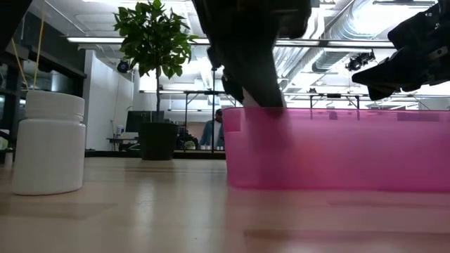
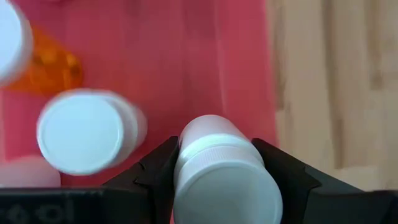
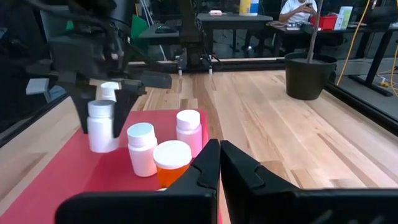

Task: Pick and place pill bottles into a basket
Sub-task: Put the white pill bottle into the pink bin

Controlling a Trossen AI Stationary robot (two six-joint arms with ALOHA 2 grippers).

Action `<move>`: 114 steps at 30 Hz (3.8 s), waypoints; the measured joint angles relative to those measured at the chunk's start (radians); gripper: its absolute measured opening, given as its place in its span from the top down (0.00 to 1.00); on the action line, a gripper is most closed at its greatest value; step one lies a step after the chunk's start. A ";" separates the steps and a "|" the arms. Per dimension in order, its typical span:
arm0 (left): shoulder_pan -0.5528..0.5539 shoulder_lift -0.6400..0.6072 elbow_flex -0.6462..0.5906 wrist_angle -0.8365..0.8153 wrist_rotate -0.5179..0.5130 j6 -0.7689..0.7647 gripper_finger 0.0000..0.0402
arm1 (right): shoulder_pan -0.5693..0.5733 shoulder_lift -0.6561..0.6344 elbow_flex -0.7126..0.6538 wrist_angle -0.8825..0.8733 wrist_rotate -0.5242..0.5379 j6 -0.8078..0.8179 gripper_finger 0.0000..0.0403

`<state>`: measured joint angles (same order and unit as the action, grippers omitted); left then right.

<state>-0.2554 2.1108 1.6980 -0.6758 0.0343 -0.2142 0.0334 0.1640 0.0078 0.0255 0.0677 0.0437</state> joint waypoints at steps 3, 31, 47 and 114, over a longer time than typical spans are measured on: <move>0.000 0.002 -0.002 -0.008 0.000 0.000 0.45 | 0.000 0.000 0.000 0.000 0.000 0.000 1.00; 0.001 0.023 -0.001 0.000 -0.034 0.000 0.45 | 0.000 0.001 0.000 0.000 -0.005 0.003 0.99; 0.000 0.057 -0.002 0.003 0.006 -0.002 0.45 | 0.000 0.000 0.000 0.000 -0.007 0.007 0.99; -0.034 0.056 0.320 -0.637 0.137 -0.076 0.12 | 0.000 0.001 0.000 0.000 -0.008 0.000 0.98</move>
<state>-0.2897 2.1670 2.0177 -1.3131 0.1717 -0.2901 0.0334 0.1646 0.0078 0.0250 0.0601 0.0437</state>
